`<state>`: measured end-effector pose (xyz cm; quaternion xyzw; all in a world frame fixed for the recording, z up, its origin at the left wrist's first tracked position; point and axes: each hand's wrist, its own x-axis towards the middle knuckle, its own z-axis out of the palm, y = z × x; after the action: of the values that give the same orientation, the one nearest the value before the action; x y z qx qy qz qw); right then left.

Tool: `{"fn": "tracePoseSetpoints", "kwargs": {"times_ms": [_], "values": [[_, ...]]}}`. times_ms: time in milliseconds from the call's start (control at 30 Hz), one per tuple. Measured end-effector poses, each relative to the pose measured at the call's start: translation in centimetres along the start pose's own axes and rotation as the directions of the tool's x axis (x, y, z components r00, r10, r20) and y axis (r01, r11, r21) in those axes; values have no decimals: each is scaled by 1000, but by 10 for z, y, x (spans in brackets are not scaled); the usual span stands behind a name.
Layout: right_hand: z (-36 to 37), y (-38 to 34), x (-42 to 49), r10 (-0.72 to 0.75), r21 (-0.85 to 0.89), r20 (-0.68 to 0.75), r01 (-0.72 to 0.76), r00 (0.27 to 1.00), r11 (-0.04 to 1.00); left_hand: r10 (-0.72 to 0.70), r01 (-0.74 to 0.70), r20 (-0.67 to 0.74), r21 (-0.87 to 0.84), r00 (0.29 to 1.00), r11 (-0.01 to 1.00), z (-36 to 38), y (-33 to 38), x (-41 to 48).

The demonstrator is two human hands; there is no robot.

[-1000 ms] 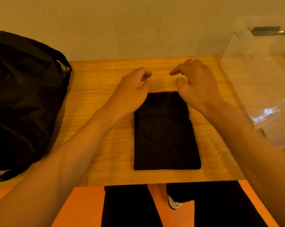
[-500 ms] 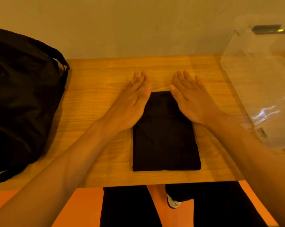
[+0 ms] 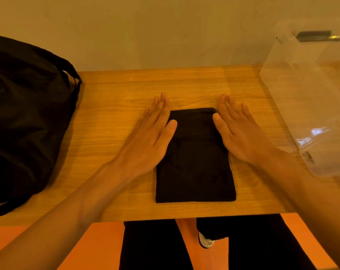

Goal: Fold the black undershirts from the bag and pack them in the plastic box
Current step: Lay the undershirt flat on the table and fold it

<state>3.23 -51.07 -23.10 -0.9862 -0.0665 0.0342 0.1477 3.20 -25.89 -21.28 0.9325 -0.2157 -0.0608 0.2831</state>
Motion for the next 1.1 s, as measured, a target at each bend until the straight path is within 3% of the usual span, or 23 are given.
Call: {"fn": "tracePoseSetpoints", "kwargs": {"times_ms": [67,133,333,433,567,633,700,833,900,1100], "values": [[-8,-4,-5,9,54,-55,-6,998,998,18,-24,-99,-53,995,998,-6,9,-6],[-12,-18,-14,-9,49,-89,13,996,999,15,-14,-134,7,991,1000,-6,16,-13],[7,-59,-68,41,24,-47,-40,998,999,-105,121,-80,231,991,965,27,29,-66],[20,-57,-82,55,-5,-25,-55,998,998,-87,106,-73,331,994,938,43,26,-86],[20,-48,-89,81,-12,-37,-81,996,997,-95,125,-105,324,990,938,42,23,-90],[15,-43,-100,35,28,-82,-32,996,999,-25,54,-98,304,995,951,35,26,-97],[13,-38,-118,-102,54,-186,114,977,992,120,-83,-109,294,987,952,27,28,-107],[24,-25,-149,-398,-34,-363,414,843,909,377,-278,-210,386,902,880,31,18,-127],[30,-20,-154,-422,-60,-409,437,809,897,397,-292,-221,390,891,873,35,12,-132],[35,-14,-158,-407,-15,-380,434,830,901,443,-342,-206,389,873,855,38,4,-141]]}}
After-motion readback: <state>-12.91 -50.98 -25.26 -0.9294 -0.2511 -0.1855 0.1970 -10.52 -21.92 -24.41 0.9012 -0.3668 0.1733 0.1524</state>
